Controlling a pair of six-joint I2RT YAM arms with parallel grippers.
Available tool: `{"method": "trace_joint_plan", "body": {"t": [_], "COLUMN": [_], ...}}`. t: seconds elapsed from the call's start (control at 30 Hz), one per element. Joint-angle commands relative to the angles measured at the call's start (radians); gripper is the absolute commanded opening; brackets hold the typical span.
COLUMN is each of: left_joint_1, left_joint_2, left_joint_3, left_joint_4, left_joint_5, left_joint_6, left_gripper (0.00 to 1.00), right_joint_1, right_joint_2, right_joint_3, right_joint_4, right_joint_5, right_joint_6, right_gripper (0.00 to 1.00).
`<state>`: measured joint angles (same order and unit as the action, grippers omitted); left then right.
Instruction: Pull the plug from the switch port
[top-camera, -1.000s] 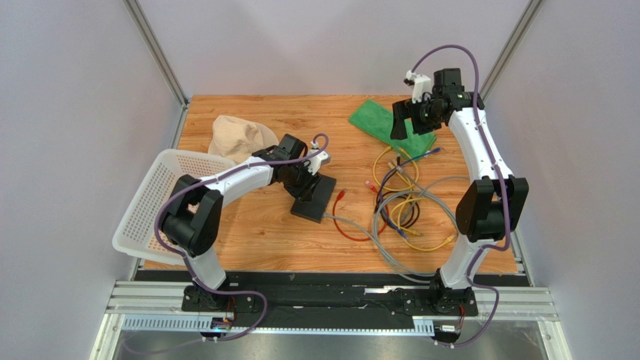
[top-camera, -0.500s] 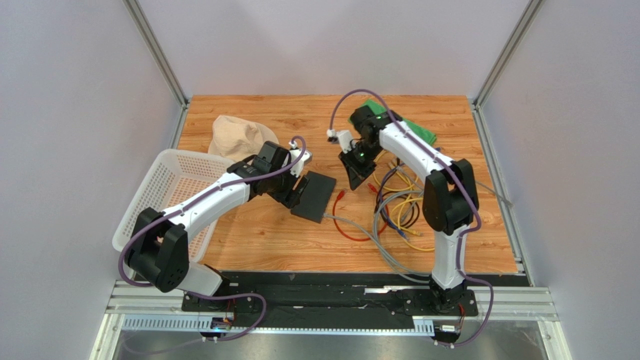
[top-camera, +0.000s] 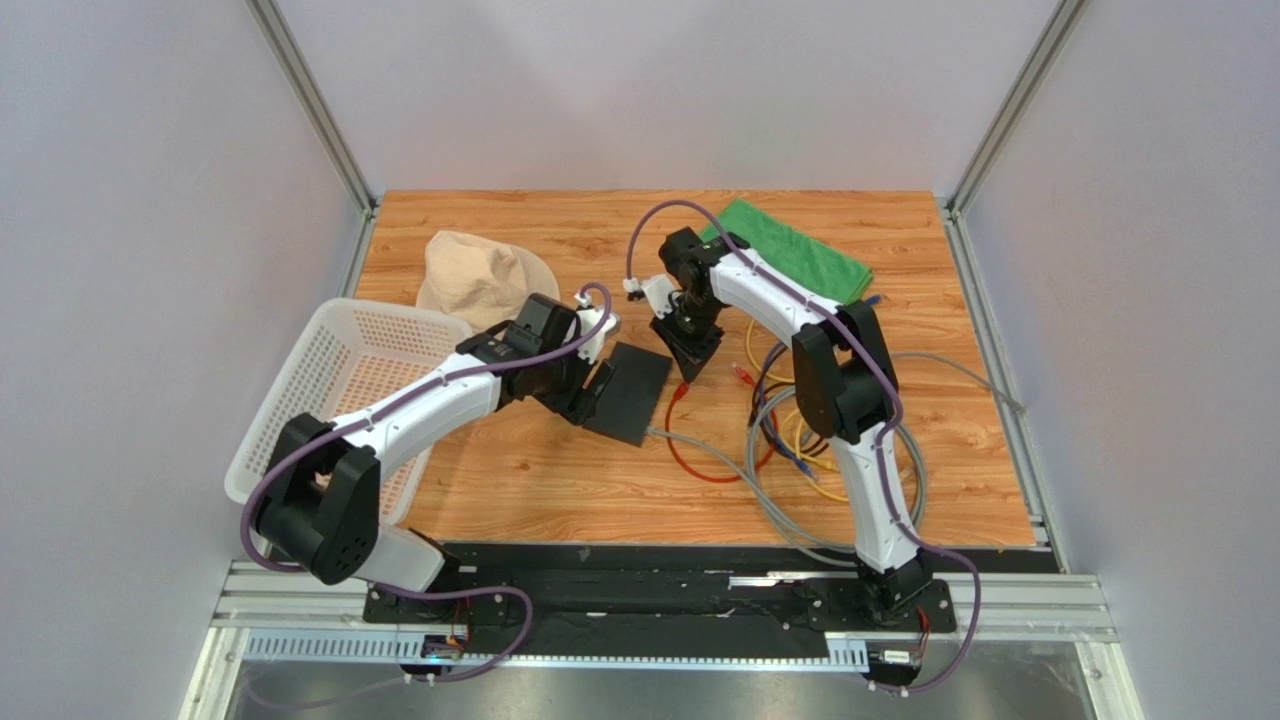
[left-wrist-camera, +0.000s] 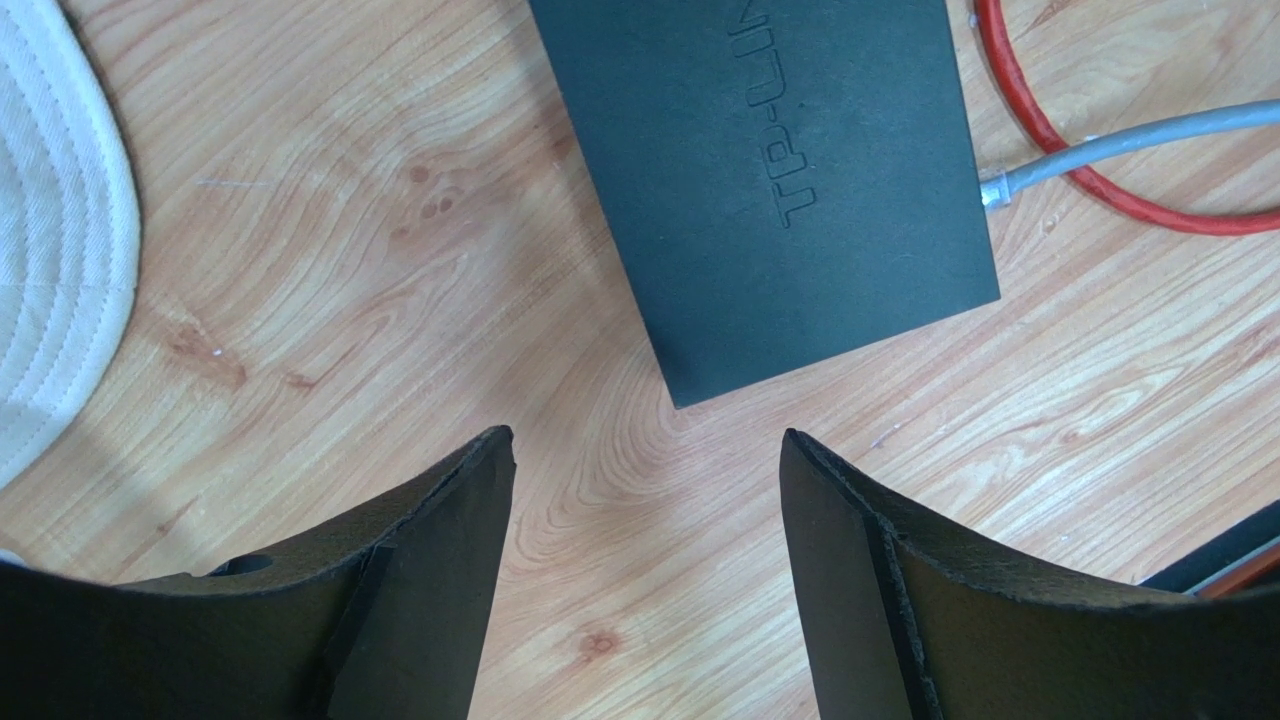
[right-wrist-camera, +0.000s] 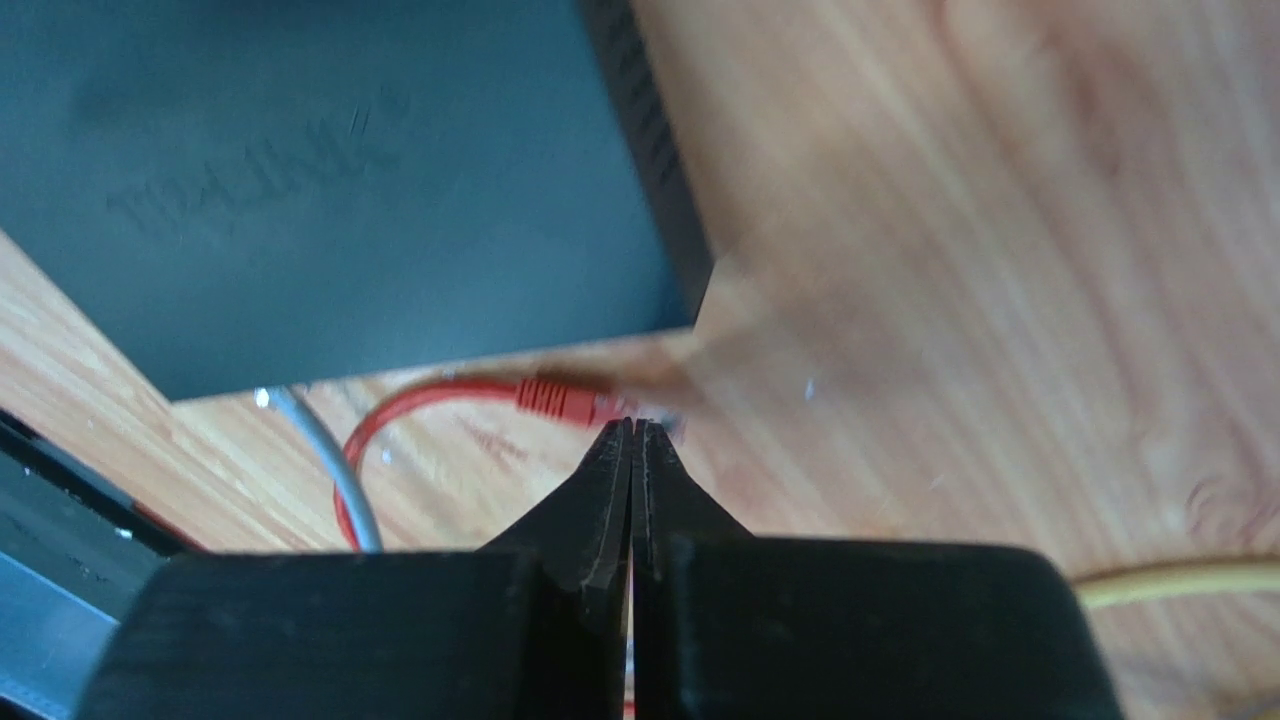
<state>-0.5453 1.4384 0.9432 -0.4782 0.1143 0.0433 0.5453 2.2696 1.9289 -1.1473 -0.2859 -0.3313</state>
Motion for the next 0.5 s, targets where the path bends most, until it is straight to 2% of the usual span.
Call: {"method": "trace_joint_plan", "body": {"t": [0.0, 0.1, 0.27, 0.43, 0.47], "left_joint_1": [0.048, 0.087, 0.139, 0.142, 0.142], "left_joint_2": [0.0, 0.02, 0.042, 0.073, 0.076], "left_joint_3": [0.005, 0.009, 0.02, 0.031, 0.034], "left_joint_4": [0.05, 0.064, 0.052, 0.05, 0.052], "left_joint_5": [0.031, 0.036, 0.041, 0.073, 0.09], "left_joint_6": [0.003, -0.014, -0.039, -0.036, -0.031], "left_gripper": [0.74, 0.73, 0.72, 0.7, 0.7], "right_joint_1": [0.002, 0.013, 0.031, 0.022, 0.015], "right_joint_2": [0.105, 0.19, 0.245, 0.19, 0.17], "right_joint_3": [0.157, 0.269, 0.404, 0.398, 0.363], "right_joint_4": [0.018, 0.014, 0.049, 0.057, 0.055], "right_joint_5": [-0.019, -0.028, -0.084, -0.032, -0.036], "right_joint_6": [0.023, 0.026, 0.044, 0.02, 0.017], "right_gripper": [0.0, 0.0, 0.0, 0.0, 0.05]}}
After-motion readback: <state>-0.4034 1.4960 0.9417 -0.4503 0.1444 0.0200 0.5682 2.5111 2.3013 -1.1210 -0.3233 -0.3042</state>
